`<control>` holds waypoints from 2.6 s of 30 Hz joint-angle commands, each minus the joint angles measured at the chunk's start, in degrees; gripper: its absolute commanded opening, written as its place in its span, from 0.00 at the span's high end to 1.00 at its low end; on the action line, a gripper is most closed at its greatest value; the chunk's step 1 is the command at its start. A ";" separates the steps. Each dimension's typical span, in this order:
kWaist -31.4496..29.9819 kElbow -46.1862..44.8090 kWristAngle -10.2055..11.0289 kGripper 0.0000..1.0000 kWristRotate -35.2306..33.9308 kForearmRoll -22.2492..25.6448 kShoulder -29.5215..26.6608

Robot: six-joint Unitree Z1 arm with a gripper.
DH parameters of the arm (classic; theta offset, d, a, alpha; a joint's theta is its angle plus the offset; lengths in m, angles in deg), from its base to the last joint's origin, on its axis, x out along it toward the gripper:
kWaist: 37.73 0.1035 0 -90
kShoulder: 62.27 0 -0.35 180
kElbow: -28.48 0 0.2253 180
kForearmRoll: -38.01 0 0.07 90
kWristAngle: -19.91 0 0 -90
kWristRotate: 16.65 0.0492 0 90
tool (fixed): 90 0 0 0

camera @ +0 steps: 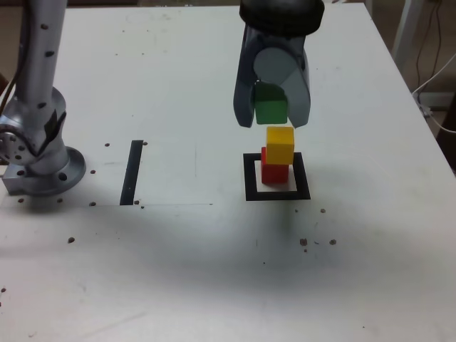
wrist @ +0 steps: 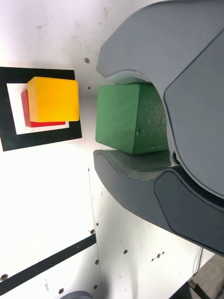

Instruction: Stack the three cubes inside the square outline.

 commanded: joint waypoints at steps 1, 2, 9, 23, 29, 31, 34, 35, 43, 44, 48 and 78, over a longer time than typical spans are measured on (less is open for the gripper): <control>1.69 0.12 -0.32 0.75 0.63 1.51 0.03; 2.23 0.11 -0.41 0.75 0.90 1.44 0.24; 5.14 -0.57 -1.43 0.75 3.18 0.58 2.42; 6.64 -1.04 -2.27 0.75 5.07 -1.39 5.95; 6.64 -0.97 -2.57 0.75 5.43 -1.94 6.60; 6.64 -0.97 -2.67 0.75 5.48 -2.09 6.76; 6.64 -0.95 -2.73 0.75 5.53 -2.30 7.02; 6.64 -0.95 -2.75 0.75 5.55 -2.37 7.11; 6.75 -1.19 -2.79 0.46 6.04 -2.60 7.64; 6.78 -1.24 -2.80 0.35 6.16 -2.62 7.66; 6.81 -1.39 -2.82 0.02 6.45 -2.73 7.73; 6.91 -17.01 3.81 0.01 2.65 -3.38 -12.37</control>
